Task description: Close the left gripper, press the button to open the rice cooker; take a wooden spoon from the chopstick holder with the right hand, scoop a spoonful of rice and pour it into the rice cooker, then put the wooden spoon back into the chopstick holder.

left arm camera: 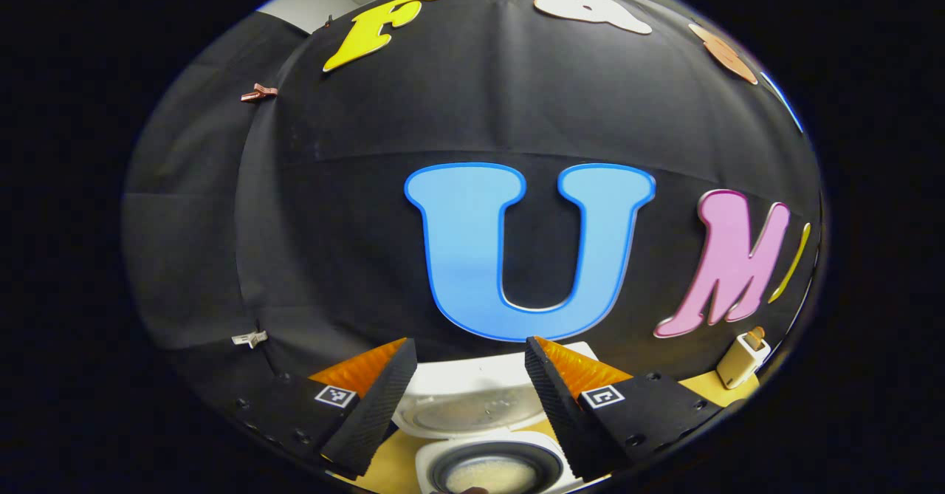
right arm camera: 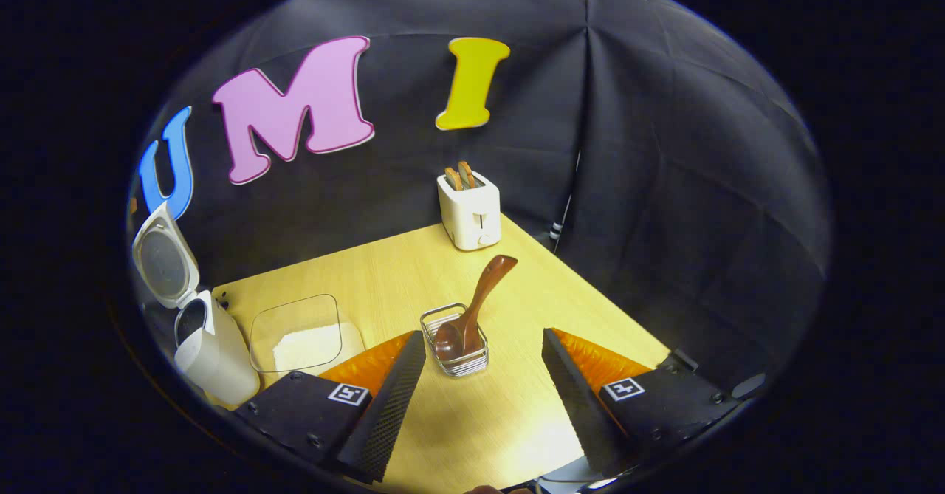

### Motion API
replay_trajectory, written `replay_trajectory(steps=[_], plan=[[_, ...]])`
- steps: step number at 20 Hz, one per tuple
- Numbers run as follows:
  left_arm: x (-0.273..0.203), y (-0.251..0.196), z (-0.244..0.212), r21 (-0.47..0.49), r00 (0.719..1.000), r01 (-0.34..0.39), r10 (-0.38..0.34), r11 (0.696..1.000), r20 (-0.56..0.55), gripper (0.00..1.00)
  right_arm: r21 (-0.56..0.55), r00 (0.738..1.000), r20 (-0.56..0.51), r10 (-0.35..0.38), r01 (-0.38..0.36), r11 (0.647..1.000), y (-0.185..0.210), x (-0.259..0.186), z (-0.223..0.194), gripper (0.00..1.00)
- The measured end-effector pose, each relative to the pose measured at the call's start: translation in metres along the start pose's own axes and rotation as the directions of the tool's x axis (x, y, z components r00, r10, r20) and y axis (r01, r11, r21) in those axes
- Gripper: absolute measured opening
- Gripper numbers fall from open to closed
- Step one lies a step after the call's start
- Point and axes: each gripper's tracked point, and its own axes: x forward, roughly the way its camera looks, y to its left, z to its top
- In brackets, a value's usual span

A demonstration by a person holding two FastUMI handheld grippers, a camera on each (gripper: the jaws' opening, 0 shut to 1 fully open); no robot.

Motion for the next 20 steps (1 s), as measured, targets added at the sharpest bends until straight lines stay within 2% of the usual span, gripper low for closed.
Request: replay_trajectory(steps=[2, 3, 4, 6, 9, 11, 15, 16, 17, 20], plan=[[0.026, -0.001, -0.002, -0.04, 1.0, 0.027, -0.027, 0.999, -0.016, 0.95, -0.038, 1.0, 0.017, -0.008, 0.008, 0.999, 0.004, -0.016, 0.007, 0.99], [0.04, -0.001, -0.009, -0.055, 0.998, 0.038, -0.04, 0.998, -0.04, 0.95, -0.043, 1.0, 0.019, -0.005, 0.006, 0.999, 0.009, -0.022, 0.007, 0.86], [0.049, -0.001, -0.014, -0.052, 0.997, 0.046, -0.049, 0.998, -0.058, 0.95, -0.041, 1.0, 0.018, -0.005, 0.006, 0.999, 0.013, -0.03, 0.004, 0.99], [0.069, -0.002, -0.027, -0.025, 0.991, 0.069, -0.071, 0.997, -0.113, 0.95, -0.034, 1.0, 0.009, -0.001, 0.001, 0.999, 0.021, -0.039, -0.004, 0.98], [0.081, -0.018, -0.047, -0.046, 0.971, 0.136, -0.142, 0.99, -0.191, 0.95, -0.007, 0.999, -0.033, -0.001, 0.001, 1.0, 0.027, -0.045, -0.023, 0.96], [0.08, -0.017, -0.061, -0.055, 0.958, 0.135, -0.144, 0.989, -0.247, 0.95, 0.025, 0.999, -0.044, 0.002, -0.001, 1.0, 0.03, -0.047, -0.027, 0.96], [0.06, -0.021, -0.067, -0.085, 0.938, 0.146, -0.165, 0.986, -0.306, 0.99, -0.008, 0.999, -0.037, 0.002, -0.002, 1.0, 0.032, -0.046, -0.03, 0.96], [0.051, -0.023, -0.07, -0.101, 0.932, 0.147, -0.172, 0.984, -0.321, 0.95, -0.016, 0.999, -0.035, 0.011, -0.011, 1.0, 0.035, -0.045, -0.03, 0.96], [0.044, -0.026, -0.072, -0.113, 0.925, 0.15, -0.18, 0.982, -0.336, 0.99, -0.023, 0.999, -0.035, 0.023, -0.024, 0.999, 0.04, -0.042, -0.029, 0.96], [0.014, -0.031, -0.085, -0.143, 0.906, 0.168, -0.21, 0.975, -0.367, 0.98, -0.042, 0.997, -0.049, 0.058, -0.06, 0.997, 0.051, -0.031, -0.035, 0.96]])
